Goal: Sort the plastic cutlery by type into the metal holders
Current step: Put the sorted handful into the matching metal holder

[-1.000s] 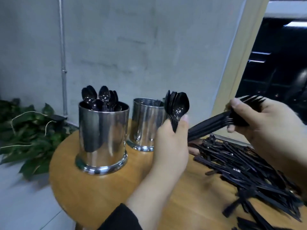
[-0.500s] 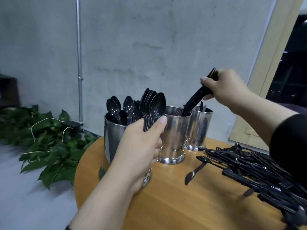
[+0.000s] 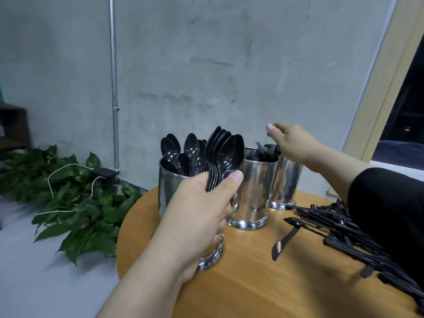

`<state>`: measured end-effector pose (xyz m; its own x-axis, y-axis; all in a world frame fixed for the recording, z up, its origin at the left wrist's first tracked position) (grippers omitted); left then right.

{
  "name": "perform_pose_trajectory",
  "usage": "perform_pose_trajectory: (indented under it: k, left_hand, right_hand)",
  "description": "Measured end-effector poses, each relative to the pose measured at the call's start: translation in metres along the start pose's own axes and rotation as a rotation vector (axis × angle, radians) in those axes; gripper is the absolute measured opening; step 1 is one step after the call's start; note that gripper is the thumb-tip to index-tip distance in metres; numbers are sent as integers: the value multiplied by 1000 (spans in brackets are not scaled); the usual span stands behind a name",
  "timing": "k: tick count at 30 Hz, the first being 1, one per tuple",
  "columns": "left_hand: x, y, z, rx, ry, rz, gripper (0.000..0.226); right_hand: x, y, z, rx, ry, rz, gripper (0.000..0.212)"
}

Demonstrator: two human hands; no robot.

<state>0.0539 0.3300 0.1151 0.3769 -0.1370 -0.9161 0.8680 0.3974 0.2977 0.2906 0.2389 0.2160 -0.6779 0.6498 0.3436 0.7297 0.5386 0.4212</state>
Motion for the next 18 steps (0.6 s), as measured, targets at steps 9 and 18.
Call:
perform_pose_trajectory:
  k: [9,18]
  left_hand:
    - [-1,-9,8,16,-4,-32,34]
    - [-5,-24,27,113,-64,-126,30]
  right_hand:
    - [115,-104,-38,130,455,-383,48]
    - [139,-142,-12,271,509,-395,13]
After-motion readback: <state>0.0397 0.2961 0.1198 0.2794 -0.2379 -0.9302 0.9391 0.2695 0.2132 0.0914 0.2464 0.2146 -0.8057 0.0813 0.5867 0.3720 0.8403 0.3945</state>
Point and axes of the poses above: each hand's wrist, its own y-axis towards the middle knuckle, its own z-axis out of the palm, x = y × z, the point moved 10 cm from there along y, towards the middle knuckle, and after that the axes turned 7 degrees about -y, right-handed, at the moved point
